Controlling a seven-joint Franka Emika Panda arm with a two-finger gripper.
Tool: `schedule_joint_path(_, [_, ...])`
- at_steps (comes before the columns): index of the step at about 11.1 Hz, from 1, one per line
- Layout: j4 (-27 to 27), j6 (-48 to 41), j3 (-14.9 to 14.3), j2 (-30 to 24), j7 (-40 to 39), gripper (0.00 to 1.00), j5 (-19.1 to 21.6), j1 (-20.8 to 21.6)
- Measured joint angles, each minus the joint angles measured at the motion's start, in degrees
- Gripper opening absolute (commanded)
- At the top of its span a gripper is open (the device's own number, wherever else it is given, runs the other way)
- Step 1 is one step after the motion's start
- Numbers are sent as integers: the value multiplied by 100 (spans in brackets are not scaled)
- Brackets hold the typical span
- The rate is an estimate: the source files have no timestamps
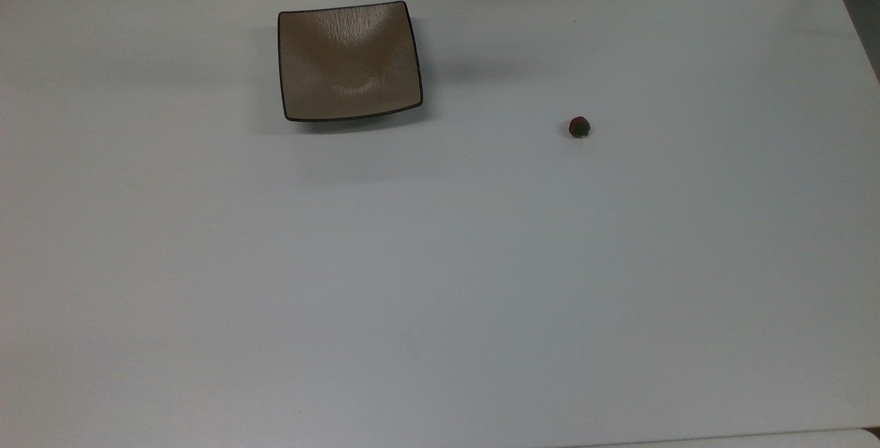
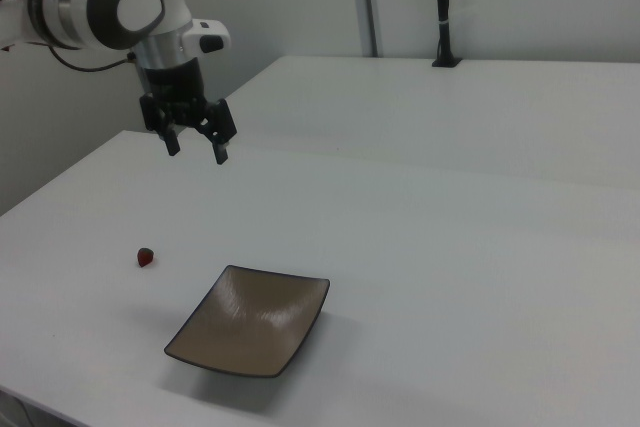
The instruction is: Strawberries on a ceramic plate
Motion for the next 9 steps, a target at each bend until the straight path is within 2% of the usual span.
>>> schedule_joint_path(4, [435, -8, 9, 11, 86, 100, 6, 395])
schedule_joint_path(7, [635, -91, 21, 79, 757, 100, 11, 876])
schedule_joint_path(9, [691, -91, 259, 288, 1423, 100, 13, 1094])
